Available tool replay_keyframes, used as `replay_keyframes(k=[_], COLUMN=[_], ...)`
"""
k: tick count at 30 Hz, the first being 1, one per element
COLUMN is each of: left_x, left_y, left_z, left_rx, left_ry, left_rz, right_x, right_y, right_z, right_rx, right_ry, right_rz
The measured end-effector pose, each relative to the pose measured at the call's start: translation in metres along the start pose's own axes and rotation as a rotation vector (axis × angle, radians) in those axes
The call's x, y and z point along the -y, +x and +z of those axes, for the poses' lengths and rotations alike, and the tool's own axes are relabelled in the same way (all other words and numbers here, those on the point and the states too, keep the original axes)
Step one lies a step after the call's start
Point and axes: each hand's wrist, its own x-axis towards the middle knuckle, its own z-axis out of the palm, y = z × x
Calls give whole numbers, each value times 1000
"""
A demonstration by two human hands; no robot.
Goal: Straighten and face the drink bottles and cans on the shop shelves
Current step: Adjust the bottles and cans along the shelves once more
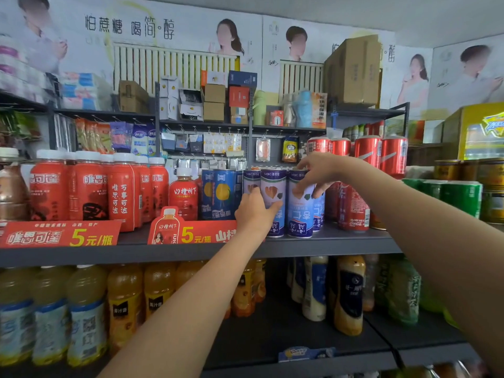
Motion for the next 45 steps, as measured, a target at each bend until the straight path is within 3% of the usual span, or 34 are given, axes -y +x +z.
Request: replay_keyframes(k=[13,22,26,28,30,34,39,45], left_x=[18,24,24,18,9,-9,-33,-71], left_y=[11,9,5,1,-7,-30,-54,-71], left_z=[-21,-21,-19,-20,-21,-12,2,26], left_rx=[-46,-81,-167,-243,-315,-359,-350,-382], left_ry=[37,5,73,102,100,137,145,159], left_rz=[-80,-88,-85,-88,-50,127,174,185], right_x=[32,37,38,42,46,43,10,-42], right_y=[11,23,18,9,-4,-27,-51,-75], right_z=[18,31,34,41,51,77,74,53], right_rx=[4,-42,-64,-146,-331,-635,-679,-686], right_ry=[86,-29,-133,-244,-353,-325,-358,-400], right_rz=[-64,-51,-53,-25,-31,-230,-361,-297])
